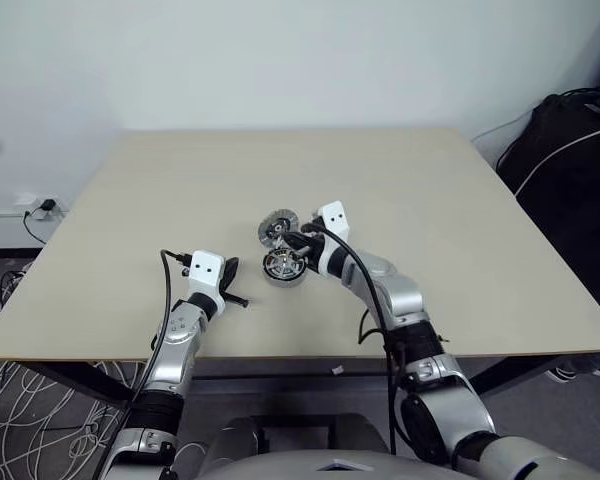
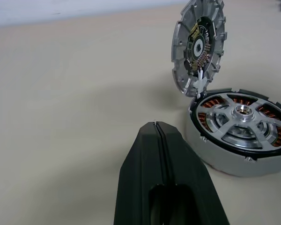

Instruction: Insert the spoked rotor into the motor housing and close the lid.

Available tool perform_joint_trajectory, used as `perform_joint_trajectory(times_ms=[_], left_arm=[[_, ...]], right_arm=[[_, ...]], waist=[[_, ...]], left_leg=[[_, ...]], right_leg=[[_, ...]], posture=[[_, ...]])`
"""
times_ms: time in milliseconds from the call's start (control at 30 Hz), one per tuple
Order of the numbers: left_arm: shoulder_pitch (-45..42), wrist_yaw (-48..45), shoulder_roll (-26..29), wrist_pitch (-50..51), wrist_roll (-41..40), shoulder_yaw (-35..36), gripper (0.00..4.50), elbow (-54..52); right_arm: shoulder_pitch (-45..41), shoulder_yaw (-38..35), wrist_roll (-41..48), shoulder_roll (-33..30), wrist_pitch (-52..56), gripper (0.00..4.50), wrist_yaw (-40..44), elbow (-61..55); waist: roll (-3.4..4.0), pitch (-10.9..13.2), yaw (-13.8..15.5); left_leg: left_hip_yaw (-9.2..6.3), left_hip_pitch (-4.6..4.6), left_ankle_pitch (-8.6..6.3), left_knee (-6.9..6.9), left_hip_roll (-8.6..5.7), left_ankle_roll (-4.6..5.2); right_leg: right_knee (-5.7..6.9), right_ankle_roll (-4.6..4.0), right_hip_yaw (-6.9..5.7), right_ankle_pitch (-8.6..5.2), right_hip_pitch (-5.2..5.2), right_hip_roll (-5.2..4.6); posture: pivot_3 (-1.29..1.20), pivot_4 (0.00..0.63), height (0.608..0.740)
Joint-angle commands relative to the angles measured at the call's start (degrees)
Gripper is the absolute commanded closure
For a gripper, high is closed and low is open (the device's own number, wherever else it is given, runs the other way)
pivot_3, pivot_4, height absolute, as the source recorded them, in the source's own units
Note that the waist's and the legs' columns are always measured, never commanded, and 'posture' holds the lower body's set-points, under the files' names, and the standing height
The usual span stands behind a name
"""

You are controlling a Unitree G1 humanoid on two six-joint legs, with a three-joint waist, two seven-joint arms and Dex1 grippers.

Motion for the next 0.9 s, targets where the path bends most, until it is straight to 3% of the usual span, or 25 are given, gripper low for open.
perform_joint_trajectory(times_ms=[33, 533, 900], left_arm=[[-0.5, -0.2, 0.1, -0.1, -0.4, -0.2, 4.5, -3.0], [-0.3, 0.4, 0.1, 0.2, -0.6, 0.0, 4.5, -3.7], [0.6, 0.9, 0.0, 0.2, -0.5, 0.1, 4.5, -4.2]], right_arm=[[-0.2, 3.4, -4.1, -0.1, -2.7, 4.47, -0.9, 1.9], [-13.2, 3.5, -9.0, 5.1, -12.5, 4.47, -3.6, 26.1], [-15.4, 4.6, -12.3, 5.6, -11.9, 4.47, -3.2, 35.3]], waist=[[0.0, 0.0, -0.2], [0.01, 0.0, -0.6], [0.12, -0.1, -0.7]], left_leg=[[0.01, 0.01, 0.0, 0.0, 0.01, 0.0], [-0.14, 0.06, 0.07, -0.03, 0.05, -0.11], [-0.18, 0.13, 0.1, -0.03, 0.07, -0.16]], right_leg=[[0.02, 0.0, 0.0, 0.0, 0.01, 0.0], [0.06, -0.36, -0.01, 0.22, 0.01, 0.11], [0.1, -0.37, -0.01, 0.22, 0.05, 0.17]], posture=[[0.0, 0.0, 0.74], [0.0, 0.0, 0.74], [0.0, 0.0, 0.74]])
